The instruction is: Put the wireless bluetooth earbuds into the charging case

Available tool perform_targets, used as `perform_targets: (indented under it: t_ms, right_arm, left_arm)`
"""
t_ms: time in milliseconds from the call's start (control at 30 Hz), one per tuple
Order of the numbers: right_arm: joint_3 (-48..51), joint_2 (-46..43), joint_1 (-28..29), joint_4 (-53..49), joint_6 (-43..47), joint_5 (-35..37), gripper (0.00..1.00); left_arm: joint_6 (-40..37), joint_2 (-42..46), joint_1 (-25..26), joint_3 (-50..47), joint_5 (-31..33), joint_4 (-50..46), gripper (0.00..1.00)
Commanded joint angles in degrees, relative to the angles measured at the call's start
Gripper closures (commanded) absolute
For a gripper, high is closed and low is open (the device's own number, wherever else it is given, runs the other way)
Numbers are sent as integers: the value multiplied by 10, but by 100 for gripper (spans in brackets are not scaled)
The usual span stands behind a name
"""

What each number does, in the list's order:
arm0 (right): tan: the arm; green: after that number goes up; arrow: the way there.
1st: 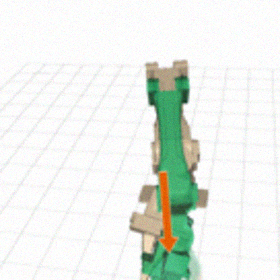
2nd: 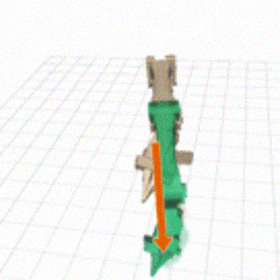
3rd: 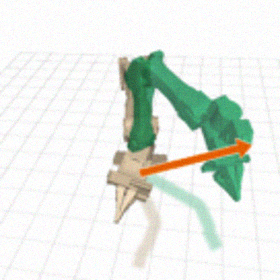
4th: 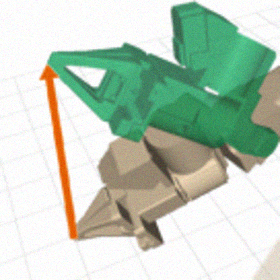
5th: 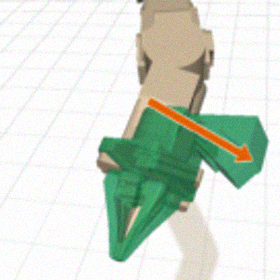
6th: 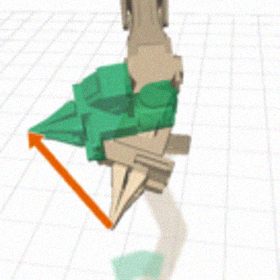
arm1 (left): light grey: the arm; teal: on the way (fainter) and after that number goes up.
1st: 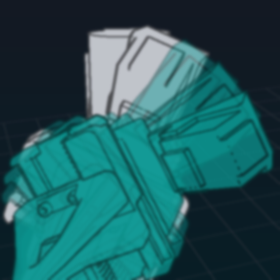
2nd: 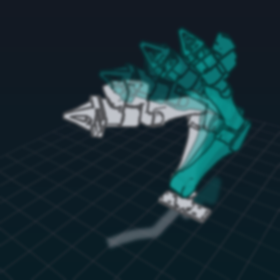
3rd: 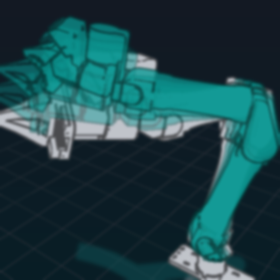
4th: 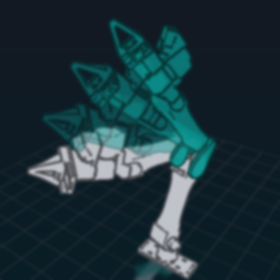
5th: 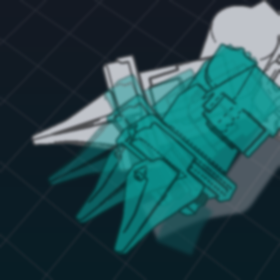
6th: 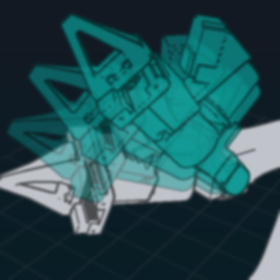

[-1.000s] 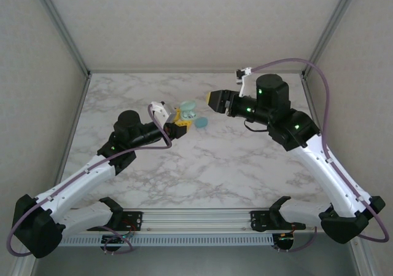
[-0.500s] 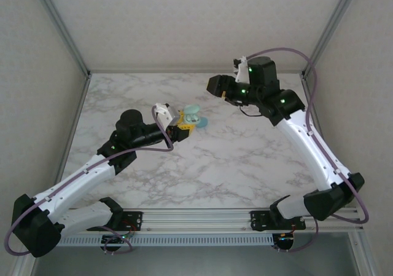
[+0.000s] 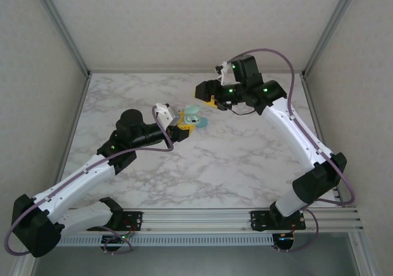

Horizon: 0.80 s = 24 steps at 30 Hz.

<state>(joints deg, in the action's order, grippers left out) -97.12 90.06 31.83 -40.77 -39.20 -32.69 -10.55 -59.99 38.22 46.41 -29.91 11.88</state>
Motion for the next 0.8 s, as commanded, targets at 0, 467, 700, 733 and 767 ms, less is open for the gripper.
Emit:
perform_targets:
  t_ms: [0,467,700,733,767]
  right_arm:
    - [8,0,9,5,15,-45,36]
    - [115,-83,11,79,-3,-122,36]
    - [199,-123,0,198,-87,-182,31]
    - [215,-128,-2,235,-112,-198,30]
    - [229,-130,-3,270,-133,-212,30]
  left_arm:
    - [0,14,7,17,-1,20,82]
    - [7,19,7,12,22,36,82]
    - [25,20,7,13,17,62,82]
    - [31,20,7,12,17,70,82]
    - [37,20,7,12,17,79,82]
